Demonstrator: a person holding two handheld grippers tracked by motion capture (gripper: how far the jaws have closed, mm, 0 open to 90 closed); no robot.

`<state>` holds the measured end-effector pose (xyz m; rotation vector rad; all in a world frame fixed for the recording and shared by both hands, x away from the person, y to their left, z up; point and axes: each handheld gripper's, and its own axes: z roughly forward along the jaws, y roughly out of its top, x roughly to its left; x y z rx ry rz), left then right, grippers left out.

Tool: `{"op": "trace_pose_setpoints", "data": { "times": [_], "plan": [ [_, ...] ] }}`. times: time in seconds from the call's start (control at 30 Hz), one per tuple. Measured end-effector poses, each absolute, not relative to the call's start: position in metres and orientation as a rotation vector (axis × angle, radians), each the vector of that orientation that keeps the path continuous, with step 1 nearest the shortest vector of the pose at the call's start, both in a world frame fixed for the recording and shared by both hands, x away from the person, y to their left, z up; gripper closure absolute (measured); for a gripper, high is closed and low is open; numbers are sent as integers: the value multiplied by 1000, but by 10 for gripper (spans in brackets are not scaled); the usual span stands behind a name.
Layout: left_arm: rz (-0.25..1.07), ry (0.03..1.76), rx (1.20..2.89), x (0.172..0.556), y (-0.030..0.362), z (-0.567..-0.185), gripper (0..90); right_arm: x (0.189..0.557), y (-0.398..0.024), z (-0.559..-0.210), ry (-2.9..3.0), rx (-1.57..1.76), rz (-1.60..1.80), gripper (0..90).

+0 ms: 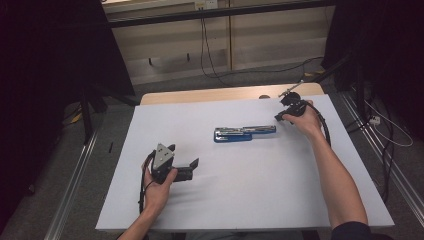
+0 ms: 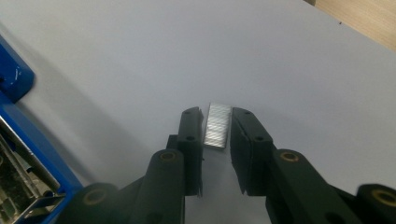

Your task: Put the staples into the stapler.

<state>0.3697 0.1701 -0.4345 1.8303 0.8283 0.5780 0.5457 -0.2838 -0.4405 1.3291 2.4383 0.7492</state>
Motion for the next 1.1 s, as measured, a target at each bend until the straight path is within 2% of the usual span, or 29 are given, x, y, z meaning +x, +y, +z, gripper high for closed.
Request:
{"op": "trace_pose_setpoints", "data": {
  "times": [0.23, 1.1],
  "plan": [
    [579, 829, 1837, 370, 170, -435, 28, 547, -283, -444, 2444, 1324, 747, 778],
    [573, 833, 1850, 370, 170, -435, 28, 544, -280, -443, 2441, 1303, 750, 791]
  ]
}}
